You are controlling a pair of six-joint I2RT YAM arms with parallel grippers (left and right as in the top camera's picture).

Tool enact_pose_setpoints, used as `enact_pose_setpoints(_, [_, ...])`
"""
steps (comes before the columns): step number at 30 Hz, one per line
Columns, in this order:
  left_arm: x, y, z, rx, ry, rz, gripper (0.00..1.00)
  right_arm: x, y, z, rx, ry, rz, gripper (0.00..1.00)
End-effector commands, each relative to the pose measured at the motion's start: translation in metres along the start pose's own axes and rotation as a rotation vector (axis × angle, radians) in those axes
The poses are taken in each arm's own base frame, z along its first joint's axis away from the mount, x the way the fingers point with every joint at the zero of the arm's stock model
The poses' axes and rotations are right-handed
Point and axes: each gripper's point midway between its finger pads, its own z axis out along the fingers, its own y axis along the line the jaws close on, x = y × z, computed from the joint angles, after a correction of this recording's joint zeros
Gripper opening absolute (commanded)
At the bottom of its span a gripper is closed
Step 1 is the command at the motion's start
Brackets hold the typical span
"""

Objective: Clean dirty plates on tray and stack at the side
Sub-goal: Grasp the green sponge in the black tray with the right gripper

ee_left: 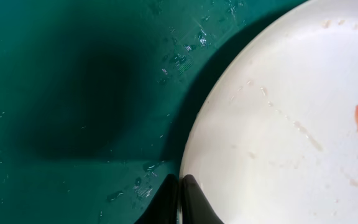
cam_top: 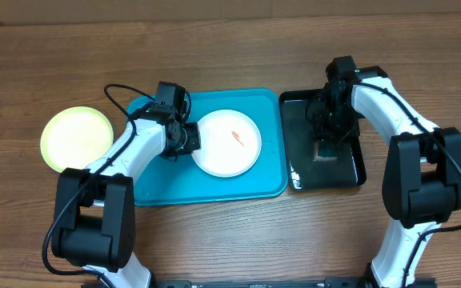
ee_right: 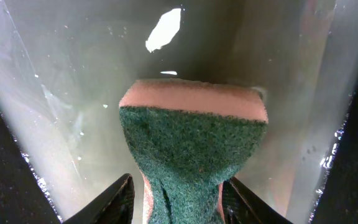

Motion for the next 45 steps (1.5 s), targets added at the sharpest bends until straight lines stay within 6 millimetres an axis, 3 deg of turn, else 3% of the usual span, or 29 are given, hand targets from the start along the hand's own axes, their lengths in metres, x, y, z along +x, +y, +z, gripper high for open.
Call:
enact_pose_setpoints(1, [-0.004, -0.005, -0.003, 0.014, -0.007, 0.023, 0.04, -0.001, 0.002, -0.009, -0.012, -0.024, -0.001, 0.47])
enact_pose_setpoints(5, [-0.004, -0.004, -0.003, 0.014, -0.007, 0.023, 0.04, -0.001, 0.002, -0.009, -0.012, -0.023, -0.001, 0.47])
enact_pose_setpoints(9, [-0.003, -0.004, -0.002, 0.013, -0.002, 0.023, 0.12, 0.0, 0.002, -0.008, -0.012, -0.02, 0.0, 0.47])
enact_pose_setpoints(29, [0.005, 0.0, 0.009, 0.004, 0.027, 0.016, 0.07, 0.002, 0.001, -0.008, -0.011, -0.013, 0.001, 0.46])
enact_pose_setpoints(32, [0.007, 0.001, 0.009, 0.001, 0.032, 0.015, 0.17, 0.004, 0.001, -0.008, -0.01, -0.006, 0.001, 0.46])
enact_pose_setpoints(45, [0.008, 0.0, 0.012, 0.01, 0.031, 0.012, 0.09, 0.004, 0.001, -0.008, -0.009, -0.003, 0.002, 0.44])
